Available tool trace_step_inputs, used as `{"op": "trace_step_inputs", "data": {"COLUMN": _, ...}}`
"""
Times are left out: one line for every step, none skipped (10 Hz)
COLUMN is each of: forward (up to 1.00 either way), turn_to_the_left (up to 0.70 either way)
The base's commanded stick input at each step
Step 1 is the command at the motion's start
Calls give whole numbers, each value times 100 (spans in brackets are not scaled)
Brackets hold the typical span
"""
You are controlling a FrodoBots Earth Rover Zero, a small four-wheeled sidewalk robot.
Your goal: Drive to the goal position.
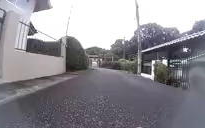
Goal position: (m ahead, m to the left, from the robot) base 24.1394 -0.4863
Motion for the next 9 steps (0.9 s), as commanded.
{"op": "trace_step_inputs", "data": {"forward": 70, "turn_to_the_left": 0}}
{"op": "trace_step_inputs", "data": {"forward": 70, "turn_to_the_left": 0}}
{"op": "trace_step_inputs", "data": {"forward": 70, "turn_to_the_left": 0}}
{"op": "trace_step_inputs", "data": {"forward": 70, "turn_to_the_left": 0}}
{"op": "trace_step_inputs", "data": {"forward": 70, "turn_to_the_left": 0}}
{"op": "trace_step_inputs", "data": {"forward": 70, "turn_to_the_left": 0}}
{"op": "trace_step_inputs", "data": {"forward": 70, "turn_to_the_left": 0}}
{"op": "trace_step_inputs", "data": {"forward": 70, "turn_to_the_left": 0}}
{"op": "trace_step_inputs", "data": {"forward": 70, "turn_to_the_left": 0}}
